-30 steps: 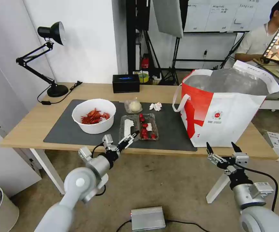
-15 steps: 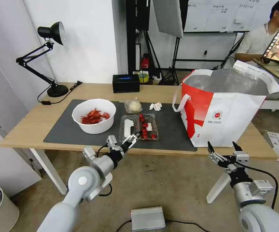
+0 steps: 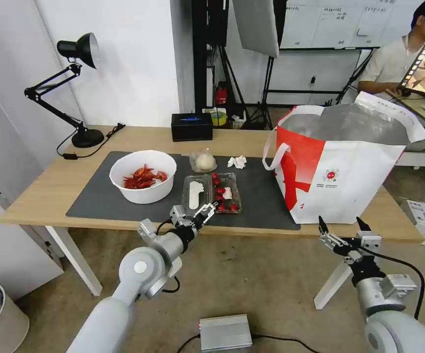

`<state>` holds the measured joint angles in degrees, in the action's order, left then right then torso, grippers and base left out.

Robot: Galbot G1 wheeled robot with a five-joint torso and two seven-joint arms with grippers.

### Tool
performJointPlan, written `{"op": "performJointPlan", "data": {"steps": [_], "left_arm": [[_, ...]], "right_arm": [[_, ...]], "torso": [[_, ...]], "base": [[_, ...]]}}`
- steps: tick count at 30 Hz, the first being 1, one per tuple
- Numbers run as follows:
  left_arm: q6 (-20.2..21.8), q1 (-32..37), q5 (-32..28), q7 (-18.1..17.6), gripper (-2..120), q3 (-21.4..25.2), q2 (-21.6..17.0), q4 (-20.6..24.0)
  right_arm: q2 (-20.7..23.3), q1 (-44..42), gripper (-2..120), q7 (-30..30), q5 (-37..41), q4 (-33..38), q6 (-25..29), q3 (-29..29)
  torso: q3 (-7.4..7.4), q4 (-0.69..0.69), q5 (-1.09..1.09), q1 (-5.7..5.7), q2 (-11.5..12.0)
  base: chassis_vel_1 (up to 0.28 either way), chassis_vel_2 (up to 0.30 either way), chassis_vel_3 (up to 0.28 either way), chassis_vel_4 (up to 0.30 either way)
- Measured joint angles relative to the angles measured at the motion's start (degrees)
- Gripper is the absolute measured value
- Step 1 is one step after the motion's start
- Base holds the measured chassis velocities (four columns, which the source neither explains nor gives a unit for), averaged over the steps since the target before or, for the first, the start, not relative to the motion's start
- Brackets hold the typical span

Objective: Pick up the trash from the table and place it into the takeout bag.

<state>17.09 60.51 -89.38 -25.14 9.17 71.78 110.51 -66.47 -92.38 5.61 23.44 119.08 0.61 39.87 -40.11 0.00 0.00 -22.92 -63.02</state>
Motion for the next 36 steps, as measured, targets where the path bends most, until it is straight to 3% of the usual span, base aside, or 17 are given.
{"op": "performJointPlan", "data": {"steps": [16,36], "left_arm": [[-3.08,-1.61,4.63,-2.29,100,-1.25,1.96,-1.4],[-5.12,-0.88,12.46,4.81,100,-1.13,0.46,-0.75]], "right_arm": [[-0.8,0.03,100,0.01,-0.28,-0.88,0.34,-0.24],[-1.58,0.06,100,-0.44,-0.36,-1.95,0.84,-0.69]], "torso": [[0.0,-0.01,0.0,0.0,-0.01],[0.0,0.0,0.0,0.0,0.0]], "base": [[0.0,0.0,0.0,0.0],[0.0,0.0,0.0,0.0]]}}
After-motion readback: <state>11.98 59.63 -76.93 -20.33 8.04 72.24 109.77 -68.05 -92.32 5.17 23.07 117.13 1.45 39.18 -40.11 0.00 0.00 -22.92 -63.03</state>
